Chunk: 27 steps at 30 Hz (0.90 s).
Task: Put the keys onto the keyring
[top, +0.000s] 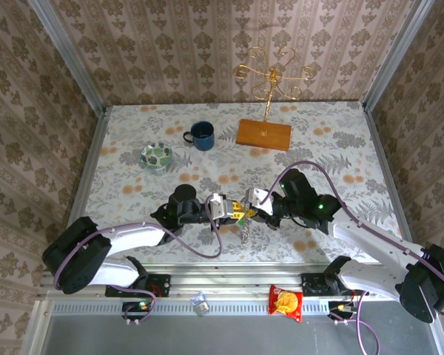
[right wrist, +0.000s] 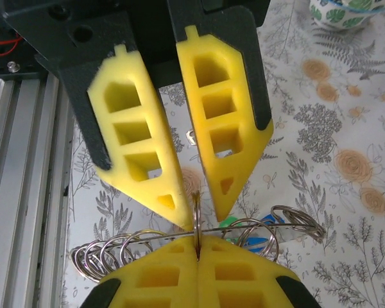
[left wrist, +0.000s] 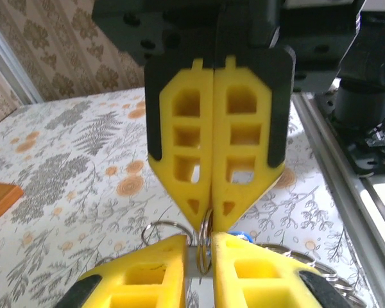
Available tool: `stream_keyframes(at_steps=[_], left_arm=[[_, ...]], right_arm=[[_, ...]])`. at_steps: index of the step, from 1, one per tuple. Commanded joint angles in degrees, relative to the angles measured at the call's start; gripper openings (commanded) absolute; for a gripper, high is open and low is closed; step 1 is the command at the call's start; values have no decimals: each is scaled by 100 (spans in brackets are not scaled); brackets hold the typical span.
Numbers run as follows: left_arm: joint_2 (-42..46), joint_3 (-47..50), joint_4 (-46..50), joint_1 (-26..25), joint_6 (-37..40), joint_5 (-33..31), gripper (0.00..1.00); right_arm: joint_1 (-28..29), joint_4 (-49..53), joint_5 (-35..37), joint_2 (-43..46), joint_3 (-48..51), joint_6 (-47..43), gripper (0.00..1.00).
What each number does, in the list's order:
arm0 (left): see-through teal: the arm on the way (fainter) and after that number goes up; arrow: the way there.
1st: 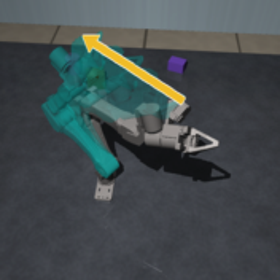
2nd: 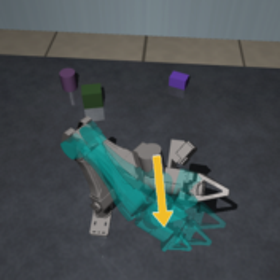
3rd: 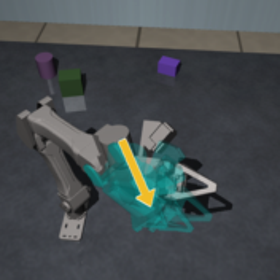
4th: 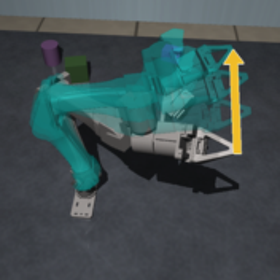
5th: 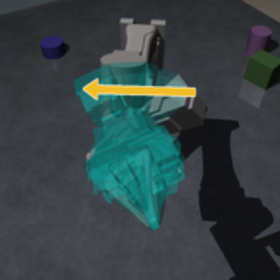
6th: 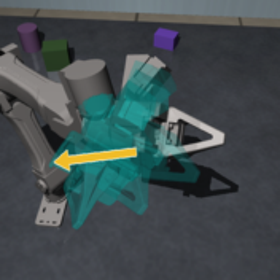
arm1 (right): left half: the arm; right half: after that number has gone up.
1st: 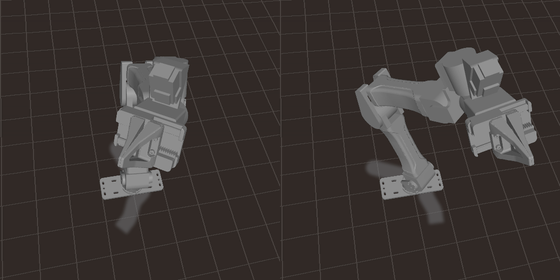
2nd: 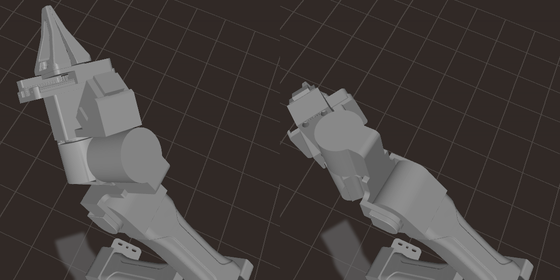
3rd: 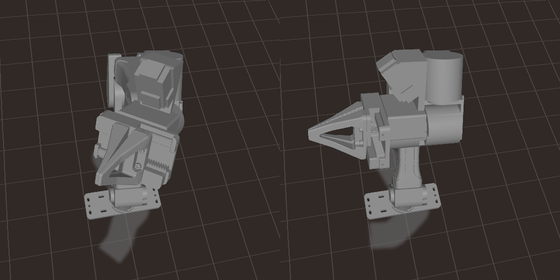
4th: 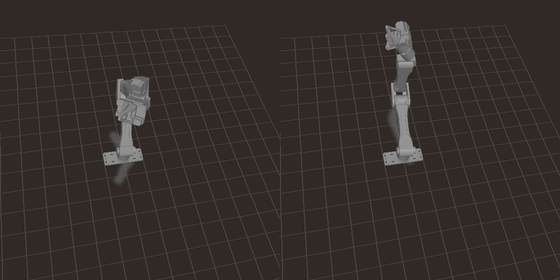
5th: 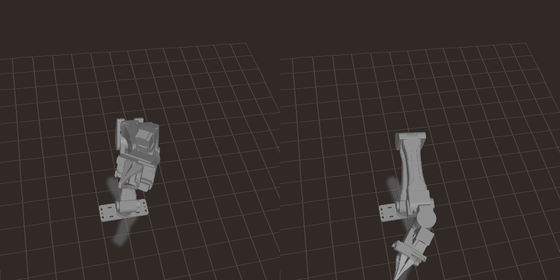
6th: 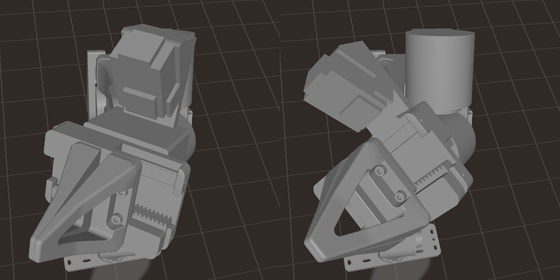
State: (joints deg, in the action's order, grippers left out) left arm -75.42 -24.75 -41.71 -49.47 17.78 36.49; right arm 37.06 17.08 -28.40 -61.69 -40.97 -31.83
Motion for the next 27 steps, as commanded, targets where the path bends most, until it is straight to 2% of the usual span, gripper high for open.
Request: stream_keyframes(at_steps=[1,8,13,17,21,22,24,27], left_arm=[[32,-217,453,-33,305,-338,17],[75,-336,645,-53,396,-287,17],[116,-346,629,-51,393,-239,18],[116,-363,629,-40,374,-166,19],[106,-366,578,-21,348,-64,8],[119,-356,555,-6,340,-46,2],[131,-308,444,7,262,-4,0],[124,-203,174,29,109,-2,0]], right_arm=[[90,567,-39,-86,-444,-319,0],[327,1168,189,-413,-943,-632,0],[512,1283,676,-613,-1104,-775,0],[569,1342,736,-680,-1150,-842,0],[566,1155,609,-600,-1050,-725,0],[534,966,581,-493,-923,-618,7],[358,460,389,-191,-558,-351,22],[48,-207,-72,210,-70,86,30]])
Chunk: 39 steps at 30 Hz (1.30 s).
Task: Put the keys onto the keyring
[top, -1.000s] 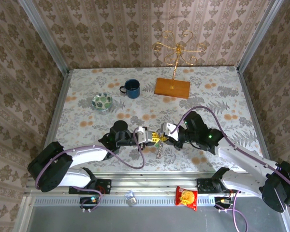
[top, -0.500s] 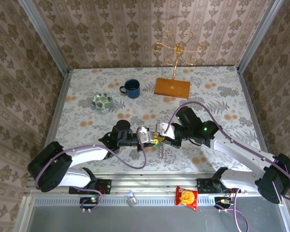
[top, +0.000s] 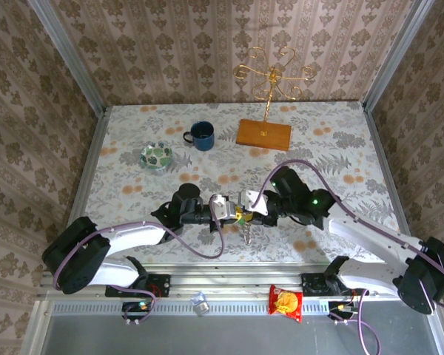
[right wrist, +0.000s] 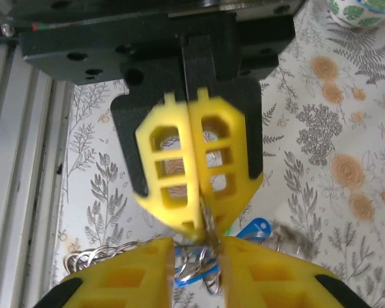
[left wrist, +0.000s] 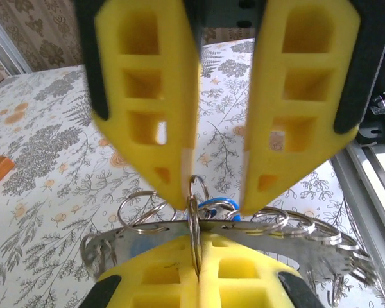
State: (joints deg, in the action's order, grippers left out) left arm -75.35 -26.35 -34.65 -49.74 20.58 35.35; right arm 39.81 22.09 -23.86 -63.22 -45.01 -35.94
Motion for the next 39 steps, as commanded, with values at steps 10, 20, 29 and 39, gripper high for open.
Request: stream_keyframes(at_steps=[10,20,29,39], left_arm=[[47,21,-808,52,-282,514,0],[5,7,-881,65,-326,536,0],[26,-1,-656,69,-362,271,15],[23,-129,-326,69,-258,310,18]], right_arm=[[-439,-1180,-874,463,635,817,30],[-448,-1142,-1188,201,477,760,4],[-439,-435,-1016,122,260,368,0],[-221,295,-540,-122,-180,-166,0]])
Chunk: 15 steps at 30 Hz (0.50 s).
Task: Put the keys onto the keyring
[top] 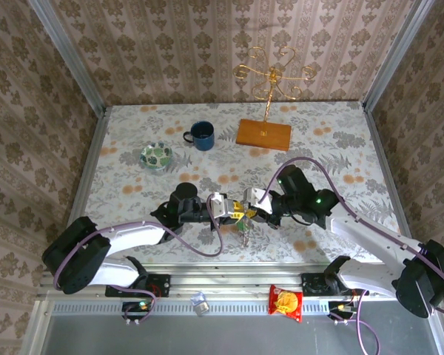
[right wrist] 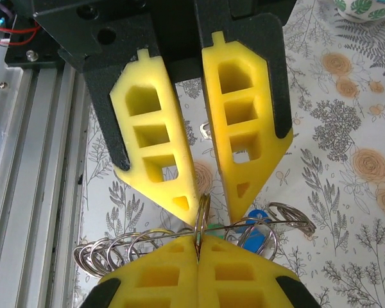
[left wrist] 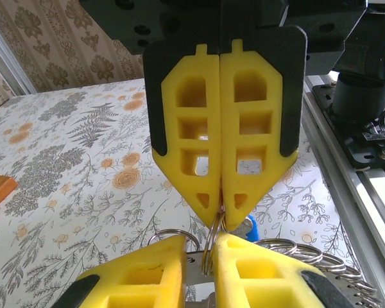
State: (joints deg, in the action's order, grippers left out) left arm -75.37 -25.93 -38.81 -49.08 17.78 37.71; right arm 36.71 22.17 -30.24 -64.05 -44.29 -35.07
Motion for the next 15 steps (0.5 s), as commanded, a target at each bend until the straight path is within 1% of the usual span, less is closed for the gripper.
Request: stream_keyframes(at_steps=[1,8,10,12,13,15], left_arm=[[8,-200,145,5,32,92,18],[-83,-316,390,-14,93,223,16],[-67,-331,439,-13,116,253,11],[-37,-326,487,-14,147,268,3],[-15,-316,484,-14,152,271,0],[13,-282,447,-9,153,272,0]], right_arm=[[114,289,89,-62,-285,-255,0],[266,80,73,-210,-334,-163,0],[275,38,119,-200,-335,-139,0],[275,-9,220,-122,-293,-82,0],[267,-40,283,-72,-255,-33,3],[241,-52,375,47,-148,27,17]])
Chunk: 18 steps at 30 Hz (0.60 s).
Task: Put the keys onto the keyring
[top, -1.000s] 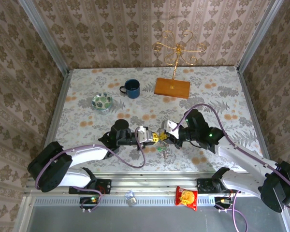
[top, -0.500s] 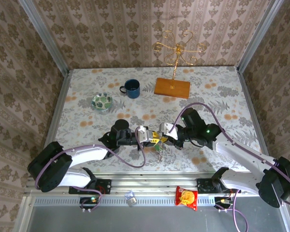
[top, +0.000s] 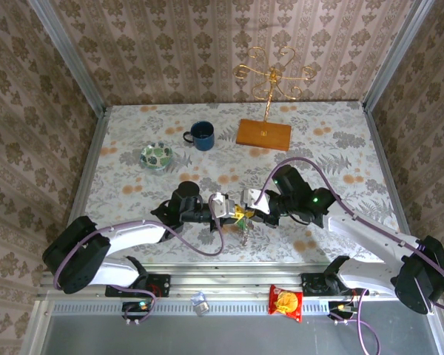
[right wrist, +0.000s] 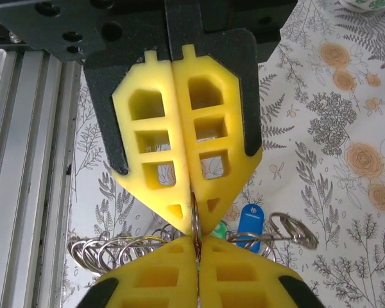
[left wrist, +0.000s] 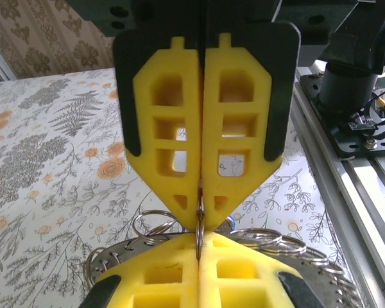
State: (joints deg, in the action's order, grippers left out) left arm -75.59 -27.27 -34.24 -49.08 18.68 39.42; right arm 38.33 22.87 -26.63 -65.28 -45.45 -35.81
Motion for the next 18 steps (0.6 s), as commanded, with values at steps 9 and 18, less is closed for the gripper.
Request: stream_keyframes(at_steps=[9,18], left_arm=[[80,-8,-351,-3,4,104,0],[124,20,-341,-4,9,101,0]], right_arm=[[-20,134,255,477,212,109,25],[-18,277,369,321,168,74,14]])
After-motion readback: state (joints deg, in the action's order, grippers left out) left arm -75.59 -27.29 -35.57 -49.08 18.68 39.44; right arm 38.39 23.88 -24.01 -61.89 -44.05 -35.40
